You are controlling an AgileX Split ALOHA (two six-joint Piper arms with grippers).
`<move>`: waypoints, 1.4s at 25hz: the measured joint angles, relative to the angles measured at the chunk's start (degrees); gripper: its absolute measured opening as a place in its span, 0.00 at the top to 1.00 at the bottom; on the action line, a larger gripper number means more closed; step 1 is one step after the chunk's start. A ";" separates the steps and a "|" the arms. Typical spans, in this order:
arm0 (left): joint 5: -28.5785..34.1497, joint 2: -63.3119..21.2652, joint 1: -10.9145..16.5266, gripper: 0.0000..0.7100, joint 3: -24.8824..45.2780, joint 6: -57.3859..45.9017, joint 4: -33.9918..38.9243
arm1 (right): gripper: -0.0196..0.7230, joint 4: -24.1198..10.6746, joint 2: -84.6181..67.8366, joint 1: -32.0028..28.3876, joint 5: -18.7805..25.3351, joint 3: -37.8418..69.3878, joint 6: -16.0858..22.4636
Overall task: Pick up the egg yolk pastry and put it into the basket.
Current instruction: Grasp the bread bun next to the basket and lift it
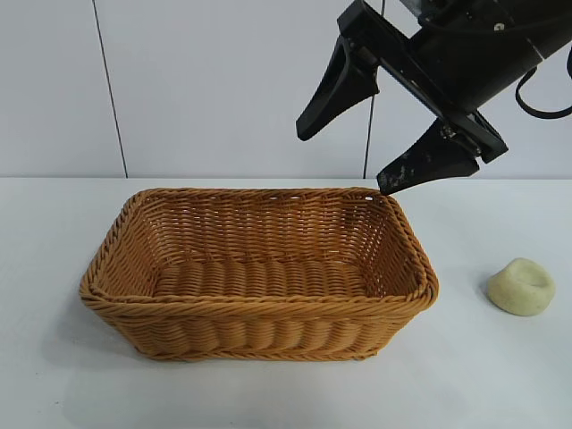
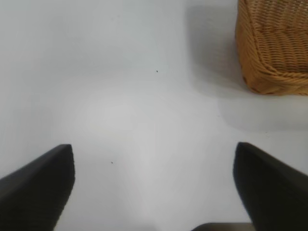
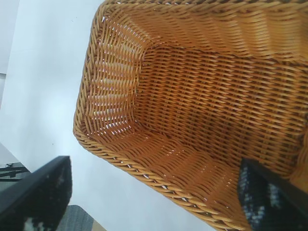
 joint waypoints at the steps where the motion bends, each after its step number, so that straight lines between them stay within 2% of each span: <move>1: 0.00 -1.07 0.00 0.03 0.00 0.00 0.00 | 0.11 -0.24 0.00 0.00 0.01 0.00 0.00; 4: 0.07 -1.62 0.00 0.03 0.00 0.00 0.00 | 0.11 -2.28 0.00 0.00 0.06 0.00 0.00; 7: 0.02 -1.82 0.00 0.03 0.00 0.00 0.00 | 0.11 -6.99 0.00 0.00 0.08 0.00 0.94; 10: 0.02 -1.82 0.00 0.03 0.00 0.00 0.00 | 0.11 -15.08 0.00 -1.27 0.18 0.00 6.02; 13: 0.02 -1.82 0.00 0.03 0.00 0.00 0.00 | 0.11 -26.44 0.00 -3.40 1.13 0.00 12.75; 15: 0.02 -1.82 0.00 0.03 0.00 0.06 0.00 | 0.11 -32.74 0.00 -5.33 2.09 0.00 16.65; 18: 0.02 -1.82 0.00 0.03 0.00 0.06 0.00 | 0.11 -39.17 0.00 -8.94 2.84 0.00 21.05; 20: 0.02 -1.82 0.00 0.03 0.00 0.06 0.00 | 0.11 -40.72 0.05 -11.77 2.72 0.00 21.97; 24: 0.02 -1.82 0.00 0.03 0.00 0.10 0.00 | 0.11 -41.46 1.39 -15.84 1.92 -0.19 22.02; 35: 0.02 -1.82 0.00 0.03 0.00 0.10 0.00 | 0.11 -41.64 15.17 -16.25 -7.67 -0.19 22.58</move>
